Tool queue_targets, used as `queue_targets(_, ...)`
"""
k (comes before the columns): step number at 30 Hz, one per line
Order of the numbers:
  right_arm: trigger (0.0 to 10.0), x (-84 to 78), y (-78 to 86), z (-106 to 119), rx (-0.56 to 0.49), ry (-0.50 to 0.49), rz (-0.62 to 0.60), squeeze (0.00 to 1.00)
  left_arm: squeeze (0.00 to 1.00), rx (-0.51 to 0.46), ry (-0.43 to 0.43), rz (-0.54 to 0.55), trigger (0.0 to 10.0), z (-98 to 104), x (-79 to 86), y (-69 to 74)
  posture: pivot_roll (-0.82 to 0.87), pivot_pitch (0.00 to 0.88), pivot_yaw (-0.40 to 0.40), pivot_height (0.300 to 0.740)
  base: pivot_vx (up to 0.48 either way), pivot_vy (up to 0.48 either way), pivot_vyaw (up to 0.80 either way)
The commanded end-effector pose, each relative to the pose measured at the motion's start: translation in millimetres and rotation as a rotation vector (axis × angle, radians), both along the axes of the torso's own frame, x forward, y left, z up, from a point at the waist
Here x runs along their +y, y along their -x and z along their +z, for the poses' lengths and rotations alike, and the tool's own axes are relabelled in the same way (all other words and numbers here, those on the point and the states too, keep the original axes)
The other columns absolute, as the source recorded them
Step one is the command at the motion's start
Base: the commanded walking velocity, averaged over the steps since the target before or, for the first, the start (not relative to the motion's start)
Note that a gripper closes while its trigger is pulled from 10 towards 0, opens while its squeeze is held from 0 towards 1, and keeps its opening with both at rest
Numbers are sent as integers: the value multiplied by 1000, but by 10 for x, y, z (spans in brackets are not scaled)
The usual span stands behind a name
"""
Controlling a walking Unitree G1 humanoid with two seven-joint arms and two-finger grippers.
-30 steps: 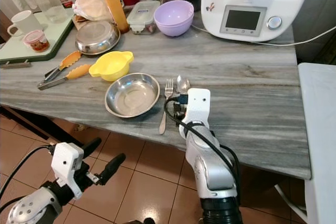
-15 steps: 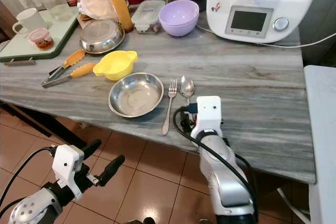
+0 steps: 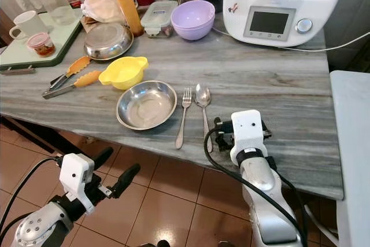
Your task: Setting the table
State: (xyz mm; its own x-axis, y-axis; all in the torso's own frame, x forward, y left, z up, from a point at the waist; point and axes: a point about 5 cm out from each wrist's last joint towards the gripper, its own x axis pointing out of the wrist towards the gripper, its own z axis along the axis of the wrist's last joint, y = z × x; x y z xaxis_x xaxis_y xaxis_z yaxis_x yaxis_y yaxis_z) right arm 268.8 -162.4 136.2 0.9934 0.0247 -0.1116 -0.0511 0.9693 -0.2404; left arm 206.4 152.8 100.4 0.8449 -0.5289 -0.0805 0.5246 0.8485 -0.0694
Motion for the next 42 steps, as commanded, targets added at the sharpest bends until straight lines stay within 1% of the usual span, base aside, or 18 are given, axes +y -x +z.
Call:
queue_targets(1,10000,9,61,-22,20,10,23,1000,0,24,-16,10,10000,-59,26,24,-155,164,156,740,0,0,0)
queue_targets(5,10000,-10,88,-57,49,-2,32,1000,0,29,-16,11,10000,-84,24,19,-155,164,156,740,0,0,0)
queue_targets(7,10000,-15,133,-116,85,-4,56,1000,0,34,-17,11,10000,-107,23,23,-158,168,156,740,0,0,0)
queue_targets(9,10000,-10,139,-121,90,-8,63,1000,0,34,-17,11,10000,-107,23,24,-156,173,157,740,0,0,0)
queue_targets(10,10000,9,152,-127,99,-36,79,1000,0,36,-17,11,10000,-112,24,27,-155,175,159,740,0,0,0)
queue_targets(14,10000,47,164,-132,107,-59,112,1000,0,41,-19,7,10000,-132,24,27,-155,175,159,740,0,0,0)
queue_targets(19,10000,148,169,-125,110,-74,160,1000,0,41,-20,8,10000,-139,26,25,-150,176,161,740,0,0,0)
queue_targets(22,10000,164,170,-125,112,-77,170,1000,0,42,-20,8,10000,-141,25,26,-150,176,161,740,0,0,0)
queue_targets(25,10000,180,153,-121,115,-80,179,1000,0,44,-21,4,10000,-145,22,30,-151,178,160,740,0,0,0)
queue_targets(28,10000,240,127,-108,116,-98,210,1000,0,44,-22,6,10000,-150,22,31,-149,178,159,740,0,0,0)
queue_targets(33,10000,295,108,-107,117,-110,237,1000,0,44,-22,8,10000,-151,22,33,-147,178,159,740,0,0,0)
queue_targets(42,10000,320,116,-114,122,-114,253,1000,0,45,-22,10,10000,-145,16,50,-145,180,157,740,0,0,0)
